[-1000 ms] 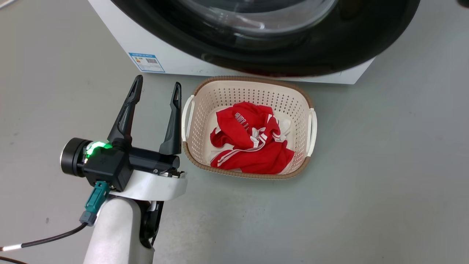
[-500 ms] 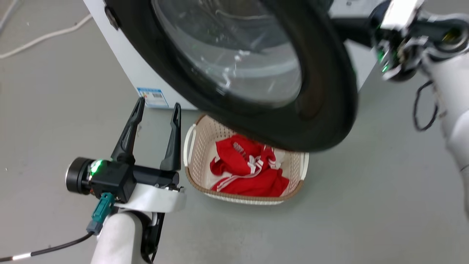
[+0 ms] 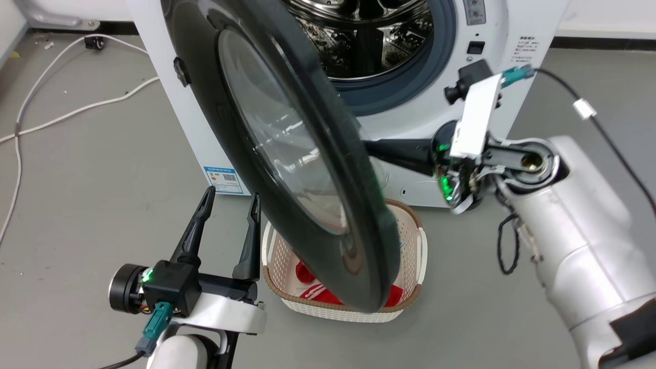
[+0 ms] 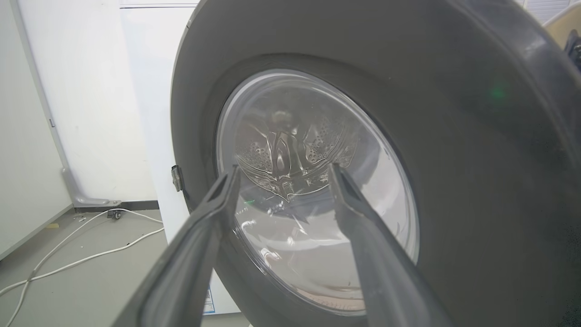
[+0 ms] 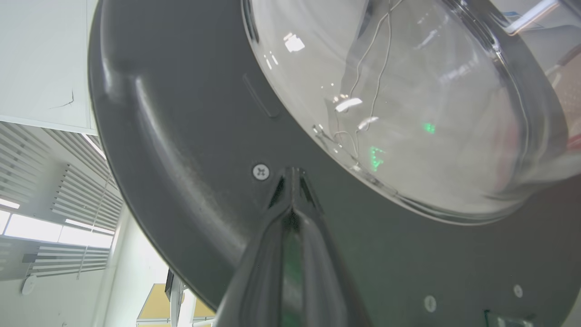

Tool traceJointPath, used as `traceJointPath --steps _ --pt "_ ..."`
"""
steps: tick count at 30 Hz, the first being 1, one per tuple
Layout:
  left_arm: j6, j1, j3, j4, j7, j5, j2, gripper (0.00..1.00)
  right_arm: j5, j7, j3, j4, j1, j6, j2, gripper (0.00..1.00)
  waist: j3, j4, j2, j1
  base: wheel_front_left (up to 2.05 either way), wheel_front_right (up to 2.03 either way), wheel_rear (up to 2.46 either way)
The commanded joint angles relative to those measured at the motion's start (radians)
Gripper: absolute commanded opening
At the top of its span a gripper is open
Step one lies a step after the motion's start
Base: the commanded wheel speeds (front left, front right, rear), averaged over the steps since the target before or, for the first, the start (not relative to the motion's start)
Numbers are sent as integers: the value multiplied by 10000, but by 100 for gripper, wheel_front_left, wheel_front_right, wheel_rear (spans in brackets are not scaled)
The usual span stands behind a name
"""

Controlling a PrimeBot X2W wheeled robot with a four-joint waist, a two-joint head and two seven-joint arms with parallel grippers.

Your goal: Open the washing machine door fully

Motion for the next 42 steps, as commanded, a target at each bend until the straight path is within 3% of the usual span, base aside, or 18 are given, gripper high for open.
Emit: traceJointPath --steps 1,14,24,25,26,27,35,42 --pt "53 109 -15 33 -22 -117 -8 100 83 -188 38 -275 346 4 197 0 -73 44 0 1 0 0 0" --pt "116 321 76 14 -22 -221 -8 100 196 -1884 654 -1518 1612 2 615 0 -300 82 0 1 0 0 0" --pt "149 545 101 112 -22 -172 -8 100 160 -5941 -737 -2895 3455 2 407 0 -604 -78 0 1 0 0 0" --pt "151 571 117 110 -22 -154 -8 100 102 -6315 -925 -3080 3692 2 329 24 -633 -121 0 1 0 0 0" --pt "151 603 143 107 -22 -129 -8 100 -26 -6686 -1063 -3271 3918 4 218 55 -652 -174 0 1 0 0 0" --pt "153 640 158 109 -22 -121 -10 100 -108 -6995 -1149 -3432 4191 4 142 100 -680 -224 0 1 0 0 0" --pt "130 771 227 203 -22 -118 -7 100 -1448 -9802 -1897 -4772 6404 2 -415 100 -895 -427 0 1 0 0 0" --pt "188 875 411 167 -22 -56 -5 100 -4242 -11517 -2279 -5351 7683 2 -697 100 -912 -642 0 1 0 0 0"
